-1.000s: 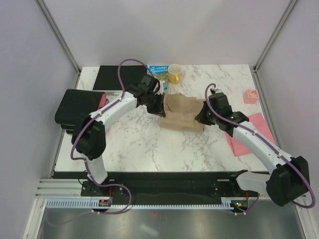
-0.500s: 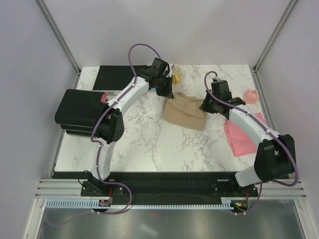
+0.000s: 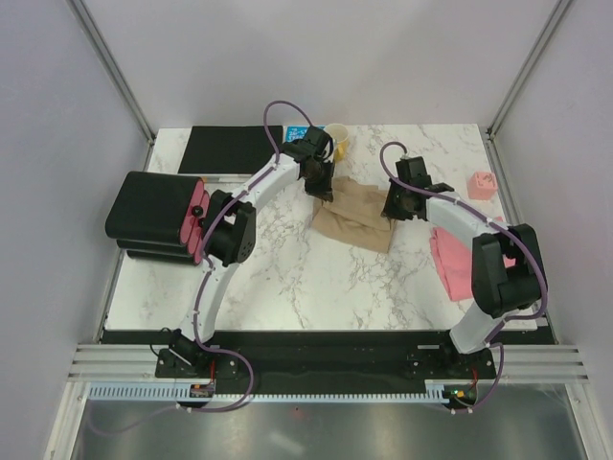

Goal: Fold and stack the t-shirts

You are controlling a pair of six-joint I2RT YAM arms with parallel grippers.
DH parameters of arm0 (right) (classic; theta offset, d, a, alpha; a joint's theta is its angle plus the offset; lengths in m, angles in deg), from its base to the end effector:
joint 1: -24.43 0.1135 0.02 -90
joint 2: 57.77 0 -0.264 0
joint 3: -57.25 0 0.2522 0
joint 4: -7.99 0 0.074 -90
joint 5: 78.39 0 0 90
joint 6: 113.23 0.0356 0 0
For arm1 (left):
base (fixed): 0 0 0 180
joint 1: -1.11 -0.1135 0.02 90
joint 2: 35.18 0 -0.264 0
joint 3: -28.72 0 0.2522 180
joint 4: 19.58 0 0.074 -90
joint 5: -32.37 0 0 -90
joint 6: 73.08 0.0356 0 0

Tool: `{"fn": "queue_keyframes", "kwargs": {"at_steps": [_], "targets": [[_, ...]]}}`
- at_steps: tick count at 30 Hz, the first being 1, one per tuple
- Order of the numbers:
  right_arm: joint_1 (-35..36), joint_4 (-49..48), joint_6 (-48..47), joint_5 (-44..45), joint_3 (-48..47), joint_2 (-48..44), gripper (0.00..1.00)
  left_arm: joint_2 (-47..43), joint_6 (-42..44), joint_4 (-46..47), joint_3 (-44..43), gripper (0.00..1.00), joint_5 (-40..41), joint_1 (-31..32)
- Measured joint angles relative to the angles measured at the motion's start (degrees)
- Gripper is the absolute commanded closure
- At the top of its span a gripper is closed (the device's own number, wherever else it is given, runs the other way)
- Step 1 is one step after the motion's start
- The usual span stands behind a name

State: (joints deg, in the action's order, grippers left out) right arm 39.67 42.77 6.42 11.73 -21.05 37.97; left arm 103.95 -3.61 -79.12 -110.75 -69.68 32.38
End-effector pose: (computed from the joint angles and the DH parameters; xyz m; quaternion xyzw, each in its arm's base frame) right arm 0.3417 0.0930 0.2140 0.1190 0.9386 0.1227 0.2996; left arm 0.4471 -0.2802 0.1943 0.1175 0.9520 -0.2064 0.1934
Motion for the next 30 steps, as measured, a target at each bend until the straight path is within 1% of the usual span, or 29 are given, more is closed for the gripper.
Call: {"fn": "queue_keyframes", "kwargs": {"at_steps": [1,2,4,6,9,10,13,24,30], "targets": [[-0.1,-0.3,0.0,0.3,-0.1,0.8,0.71,0.1,-0.1,0.0,0.0,0.88,0.2,0.0],[-0.1,-0.5,0.1,0.7,-0.2,1.5,0.65,0.3,-0.5,0.0,-0.1,0.85,0.9,0.0],[-0.1,-0.9,0.2,1.5,-0.6,2.8,0.64,0.6,-1.1,0.0,-0.4,0.79,1.9,0.0],[-0.2,-1.1,0.2,2.2,-1.0,3.7,0.63,0.6,-1.5,0.1,-0.8,0.77,2.8,0.0],[-0.4,-2.1,0.6,3.0,-1.5,4.5,0.6,0.6,-2.0,0.7,-1.3,0.73,3.6,0.0],[-0.6,-2.5,0.9,3.2,-1.5,4.6,0.59,0.7,-2.1,0.9,-1.4,0.7,3.8,0.0],[-1.2,-3.8,2.0,3.2,-1.6,4.6,0.58,1.2,-2.3,1.2,-2.8,0.66,4.4,0.0],[-6.0,-8.7,9.2,0.2,-1.7,5.7,0.54,2.7,-3.7,3.4,-8.1,0.62,4.5,0.0],[-8.1,-11.6,14.2,-3.1,-2.4,7.0,0.53,2.8,-3.9,4.2,-7.9,0.62,5.0,0.0]]}}
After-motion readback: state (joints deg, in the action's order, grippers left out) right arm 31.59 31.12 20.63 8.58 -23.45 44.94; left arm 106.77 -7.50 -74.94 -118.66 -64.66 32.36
